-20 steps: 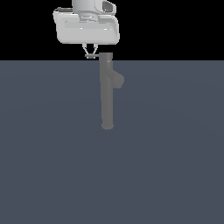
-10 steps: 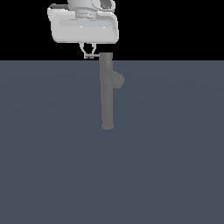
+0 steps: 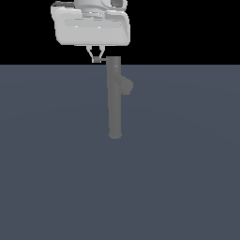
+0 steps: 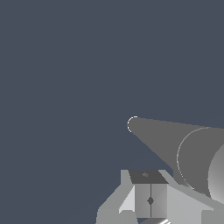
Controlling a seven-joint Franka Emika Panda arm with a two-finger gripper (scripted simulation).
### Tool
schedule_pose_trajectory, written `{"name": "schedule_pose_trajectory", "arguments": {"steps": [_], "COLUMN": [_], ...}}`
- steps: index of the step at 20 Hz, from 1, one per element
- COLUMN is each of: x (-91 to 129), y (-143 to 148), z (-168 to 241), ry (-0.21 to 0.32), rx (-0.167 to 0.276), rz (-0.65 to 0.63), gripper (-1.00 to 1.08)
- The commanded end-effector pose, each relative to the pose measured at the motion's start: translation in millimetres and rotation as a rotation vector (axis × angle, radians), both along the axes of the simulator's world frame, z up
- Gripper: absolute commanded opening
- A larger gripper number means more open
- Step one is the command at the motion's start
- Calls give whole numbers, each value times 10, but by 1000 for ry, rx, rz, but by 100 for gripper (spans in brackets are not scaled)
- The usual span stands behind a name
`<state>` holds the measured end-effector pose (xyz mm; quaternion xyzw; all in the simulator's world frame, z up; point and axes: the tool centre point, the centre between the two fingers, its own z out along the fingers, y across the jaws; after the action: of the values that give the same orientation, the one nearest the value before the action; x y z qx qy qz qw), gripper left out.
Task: Turn on the faucet by rotating a designated handle.
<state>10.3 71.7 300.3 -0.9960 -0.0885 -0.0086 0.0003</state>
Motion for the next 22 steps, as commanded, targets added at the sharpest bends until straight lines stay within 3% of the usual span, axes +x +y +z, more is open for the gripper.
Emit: {"name": "schedule_pose_trajectory", "arguments": {"steps": [1,8,10,19,20,21,22], "x": [-130,-346,-260,-393,-393,-334,-310], "y": [-84,-221,-154,-715,-715,-406,-465], "z": [1,4,-13,2,2,-13,-12], "ry": [13,16,7,17,17,8,9], "rx": [-2,-2,-1,-2,-2,2,1], "rz": [-7,-7,2,-7,-7,37,33], "gripper": [-100,-100,-100,-100,-100,-100,-100]}}
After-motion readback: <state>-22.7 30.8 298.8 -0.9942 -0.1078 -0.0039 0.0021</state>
